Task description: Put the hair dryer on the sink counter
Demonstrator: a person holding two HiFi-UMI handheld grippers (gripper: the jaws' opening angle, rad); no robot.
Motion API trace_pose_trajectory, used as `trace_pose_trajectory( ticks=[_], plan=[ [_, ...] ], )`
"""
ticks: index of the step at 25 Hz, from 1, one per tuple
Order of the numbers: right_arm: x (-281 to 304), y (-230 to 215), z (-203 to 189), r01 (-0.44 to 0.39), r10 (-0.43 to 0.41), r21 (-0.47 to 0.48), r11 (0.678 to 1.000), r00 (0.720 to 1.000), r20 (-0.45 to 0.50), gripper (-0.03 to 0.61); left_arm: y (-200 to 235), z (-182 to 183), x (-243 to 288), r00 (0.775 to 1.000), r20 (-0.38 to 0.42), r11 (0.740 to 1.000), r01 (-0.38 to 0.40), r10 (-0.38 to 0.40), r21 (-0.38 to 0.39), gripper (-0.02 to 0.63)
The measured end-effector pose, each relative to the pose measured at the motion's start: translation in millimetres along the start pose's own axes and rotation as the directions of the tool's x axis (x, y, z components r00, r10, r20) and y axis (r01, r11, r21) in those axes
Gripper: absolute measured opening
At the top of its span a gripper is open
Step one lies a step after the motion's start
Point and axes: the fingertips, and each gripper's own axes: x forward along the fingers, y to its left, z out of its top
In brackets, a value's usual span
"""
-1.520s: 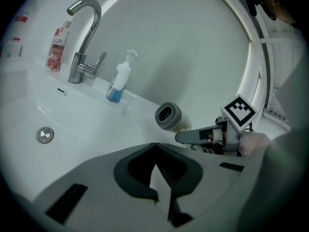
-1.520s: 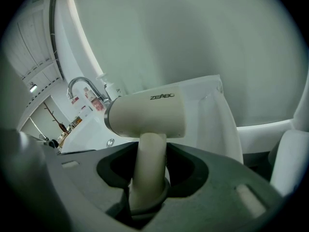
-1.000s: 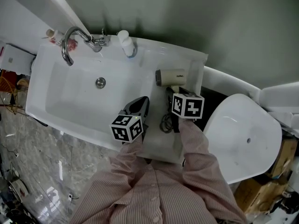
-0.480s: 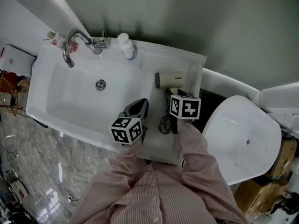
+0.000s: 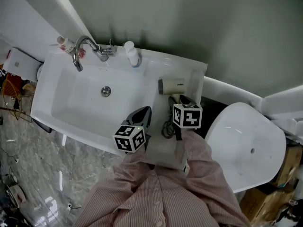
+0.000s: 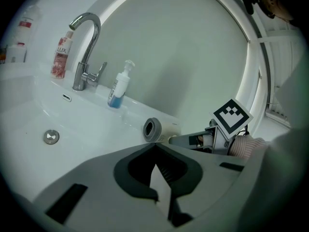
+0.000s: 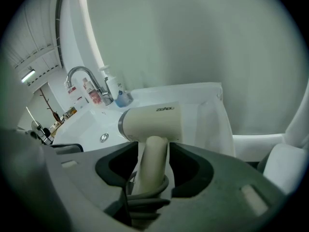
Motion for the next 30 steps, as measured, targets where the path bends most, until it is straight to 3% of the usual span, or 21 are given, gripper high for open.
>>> trace_pose_trajectory(
  ticks=[6, 11, 14, 20, 30],
  plan=[
    [-19.6, -3.3, 8.4, 0.052, -0.048, -0.067, 0.996, 0.997, 0.060, 0.185, -12.7, 2.3, -21.3, 0.999, 0.034, 0.999, 0.000, -0.001, 0.037, -0.003],
    [-40.8, 14.3, 12.2, 0.019, 0.000, -0.164, 0.986, 0.993, 0.117, 0.163, -24.3, 9.7, -36.7, 0.998, 0.070, 0.998, 0.003, -0.007, 0.065, -0.002],
    [-53.7, 22.1, 13.2, 0.005, 0.023, -0.184, 0.983, 0.988, 0.150, 0.097, -30.6, 17.1, -45.3, 0.995, 0.096, 0.996, 0.003, -0.011, 0.086, -0.003],
    [-81.8, 32.9, 17.2, -0.042, 0.085, -0.191, 0.981, 0.971, 0.222, 0.013, -43.3, 26.2, -62.2, 0.991, 0.132, 0.991, 0.007, -0.024, 0.130, -0.002],
    [-130.4, 52.8, 23.3, -0.162, 0.209, -0.162, 0.973, 0.918, 0.336, 0.006, -59.9, 40.4, -92.7, 0.982, 0.186, 0.981, 0.009, -0.046, 0.195, -0.003]
  ],
)
